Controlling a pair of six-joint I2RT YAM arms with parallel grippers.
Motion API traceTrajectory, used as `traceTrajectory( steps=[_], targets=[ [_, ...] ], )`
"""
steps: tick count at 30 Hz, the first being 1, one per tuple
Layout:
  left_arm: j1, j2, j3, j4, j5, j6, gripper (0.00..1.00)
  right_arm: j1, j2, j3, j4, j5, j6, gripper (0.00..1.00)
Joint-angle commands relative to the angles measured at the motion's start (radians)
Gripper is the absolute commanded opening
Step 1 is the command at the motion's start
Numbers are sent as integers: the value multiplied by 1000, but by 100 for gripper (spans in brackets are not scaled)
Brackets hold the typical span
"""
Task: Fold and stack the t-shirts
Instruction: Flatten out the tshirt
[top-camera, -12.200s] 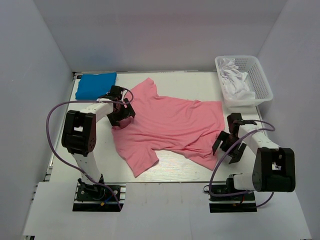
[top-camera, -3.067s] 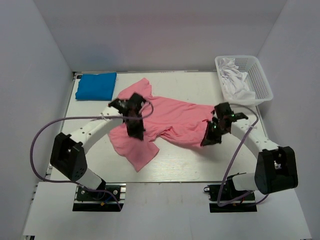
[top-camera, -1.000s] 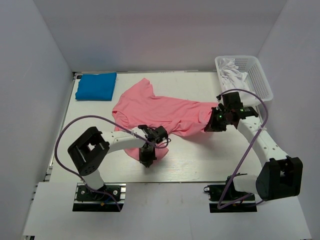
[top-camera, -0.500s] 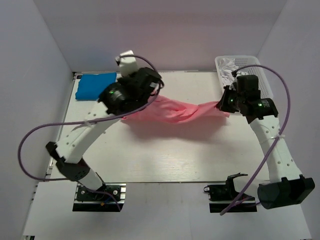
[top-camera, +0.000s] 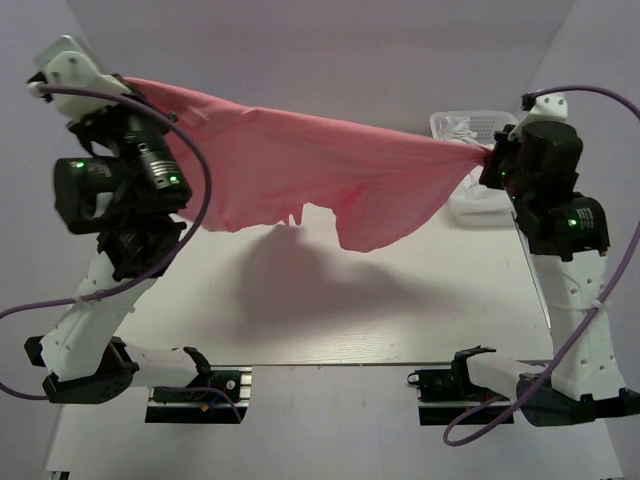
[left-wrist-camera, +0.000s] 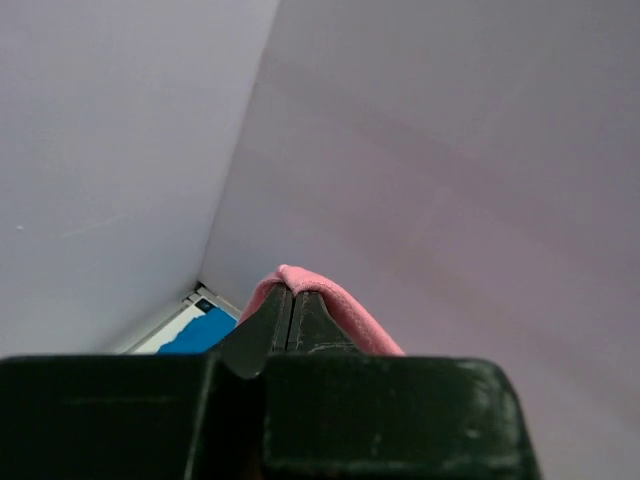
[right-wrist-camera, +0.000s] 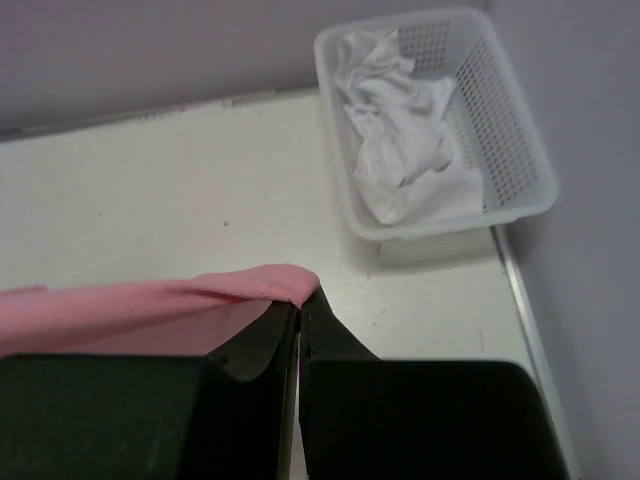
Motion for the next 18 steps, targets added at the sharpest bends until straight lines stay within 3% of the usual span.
traceTrajectory(
  steps=[1, 7, 9, 18],
  targets=[
    [2, -17, 41, 161, -16, 205, 0, -6, -60, 104, 45, 120, -68, 0],
    [-21, -66, 101, 80, -5, 205, 0, -4, -118, 189, 11, 86, -113, 0],
    [-21, -82, 113, 18, 8, 132, 0, -1, -155, 201, 8, 78, -116, 0],
    [-21, -102, 245, -416, 204, -129, 0, -3, -249, 304, -10, 47, -107, 0]
  ],
)
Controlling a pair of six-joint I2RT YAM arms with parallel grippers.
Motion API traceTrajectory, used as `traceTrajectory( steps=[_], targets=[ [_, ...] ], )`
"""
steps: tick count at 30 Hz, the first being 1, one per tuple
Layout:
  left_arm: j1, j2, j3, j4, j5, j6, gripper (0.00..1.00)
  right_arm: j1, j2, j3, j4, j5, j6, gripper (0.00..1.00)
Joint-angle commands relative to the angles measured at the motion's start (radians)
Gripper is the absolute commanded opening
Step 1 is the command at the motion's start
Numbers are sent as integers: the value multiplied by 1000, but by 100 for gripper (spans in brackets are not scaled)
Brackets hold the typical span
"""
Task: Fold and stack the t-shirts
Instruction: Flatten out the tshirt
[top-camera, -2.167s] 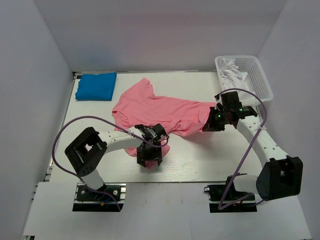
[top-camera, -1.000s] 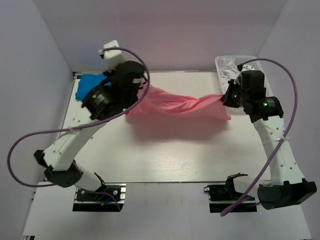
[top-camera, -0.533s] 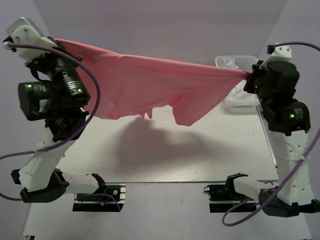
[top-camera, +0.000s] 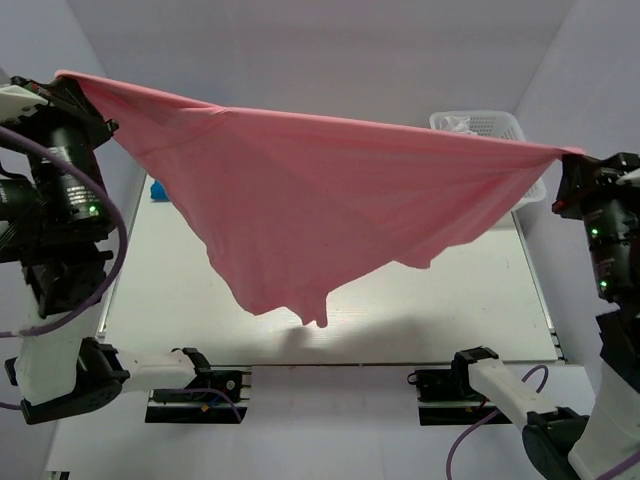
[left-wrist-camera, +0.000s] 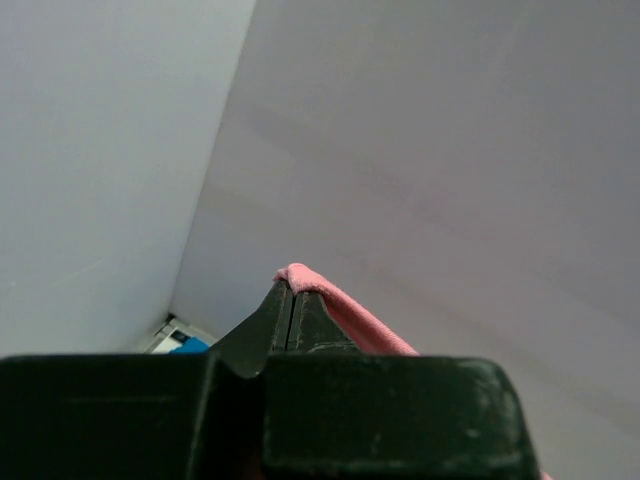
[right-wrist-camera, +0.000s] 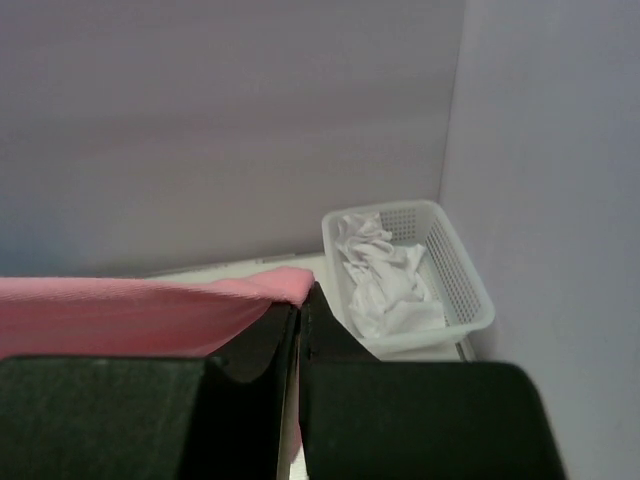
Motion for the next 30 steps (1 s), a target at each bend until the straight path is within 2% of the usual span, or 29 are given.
traceTrajectory(
  steps=[1, 7, 11, 14, 15, 17, 18, 20, 23, 26, 30],
  targets=[
    [5, -36, 55, -201, 142, -164, 0, -4, -23, 54, -1, 3, -11, 0],
    [5, -74, 33, -316, 249, -283, 0, -1, -56, 17, -28, -38, 10, 0],
    [5, -21, -33, -338, 211, -323, 0, -3, -55, -86, -18, -63, 47, 0],
    [5, 15, -196, -271, 124, -343, 0, -4, -69, -276, 60, -98, 113, 0],
    [17, 15, -296, -220, 96, -361, 0, -3, -68, -366, 100, -116, 144, 0],
    [28, 45, -384, -211, 82, -404, 0, -6, -63, -531, 177, -146, 176, 0],
    [28, 56, -446, -226, 71, -478, 0, -3, -59, -566, 192, -152, 201, 0],
    [60, 91, -504, -257, 79, -525, 0, -4, -30, -670, 254, -170, 231, 0],
    [142, 193, -517, -323, 102, -663, 0, -6, 33, -738, 320, -183, 250, 0],
    [219, 312, -488, -352, 201, -706, 0, -3, 131, -738, 355, -201, 244, 0],
    [372, 534, -341, -421, 284, -760, 0, -6, 303, -666, 380, -167, 219, 0]
  ],
)
